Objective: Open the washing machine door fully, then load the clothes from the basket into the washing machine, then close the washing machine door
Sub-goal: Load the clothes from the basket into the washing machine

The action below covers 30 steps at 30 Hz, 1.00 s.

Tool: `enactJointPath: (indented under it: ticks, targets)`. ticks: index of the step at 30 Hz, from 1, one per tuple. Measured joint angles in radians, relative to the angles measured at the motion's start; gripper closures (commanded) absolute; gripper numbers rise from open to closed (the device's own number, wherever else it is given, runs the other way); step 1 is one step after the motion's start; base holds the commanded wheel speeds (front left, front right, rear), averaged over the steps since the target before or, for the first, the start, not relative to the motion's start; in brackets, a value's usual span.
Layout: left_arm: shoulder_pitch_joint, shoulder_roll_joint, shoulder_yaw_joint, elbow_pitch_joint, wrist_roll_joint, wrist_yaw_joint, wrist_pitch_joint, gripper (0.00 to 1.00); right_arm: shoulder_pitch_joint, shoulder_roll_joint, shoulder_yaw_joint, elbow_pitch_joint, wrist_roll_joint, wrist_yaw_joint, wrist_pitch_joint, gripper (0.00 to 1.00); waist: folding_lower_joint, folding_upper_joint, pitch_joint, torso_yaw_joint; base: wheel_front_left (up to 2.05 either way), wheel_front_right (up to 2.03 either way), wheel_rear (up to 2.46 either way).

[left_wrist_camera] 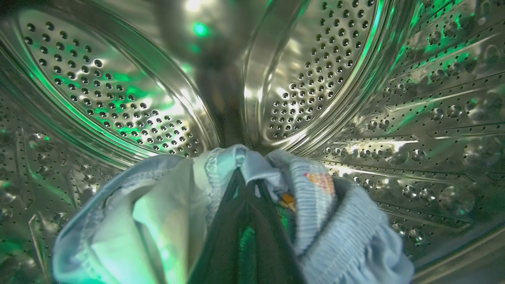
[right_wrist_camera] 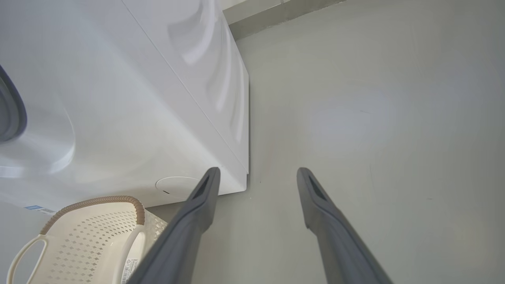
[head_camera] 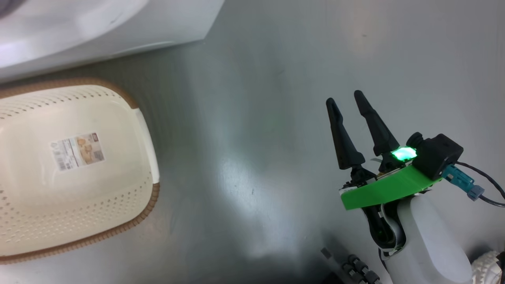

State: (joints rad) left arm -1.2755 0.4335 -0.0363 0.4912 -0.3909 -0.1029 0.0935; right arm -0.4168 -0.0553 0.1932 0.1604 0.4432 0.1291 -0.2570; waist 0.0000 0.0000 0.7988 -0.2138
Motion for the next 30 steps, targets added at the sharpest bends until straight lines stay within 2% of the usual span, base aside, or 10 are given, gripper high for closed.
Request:
enactJointPath:
  ticks: [8,17,20,24,30]
  targets:
    - [-0.197,0.073,-0.023,0.043,-0.018,-0.016,0.046,1.0,-0.038,0.0,0.031,-0.025,0.026,0.0,0.0,0.0,0.0,0.0,0.097,-0.028,0.0,0.0,0.0]
    - [-0.364,0.128,-0.073,0.098,-0.054,-0.024,0.036,1.0,-0.063,0.001,0.059,-0.025,0.053,0.0,0.0,0.0,0.0,0.0,0.166,-0.058,0.0,0.0,0.0]
    - [-0.402,0.133,-0.109,0.126,-0.086,-0.024,0.046,1.0,-0.064,0.001,0.061,-0.024,0.054,0.0,0.0,0.0,0.0,0.0,0.173,-0.064,0.0,0.0,0.0]
    - [-0.413,0.137,-0.15,0.186,-0.113,-0.024,0.11,1.0,-0.072,0.001,0.064,-0.02,0.054,0.0,0.0,0.0,0.0,0.0,0.173,-0.064,0.0,0.0,0.0]
    - [-0.411,0.14,-0.173,0.237,-0.151,-0.025,0.143,1.0,-0.076,0.001,0.063,-0.018,0.054,0.0,0.0,0.0,0.0,0.0,0.168,-0.06,0.0,0.0,0.0]
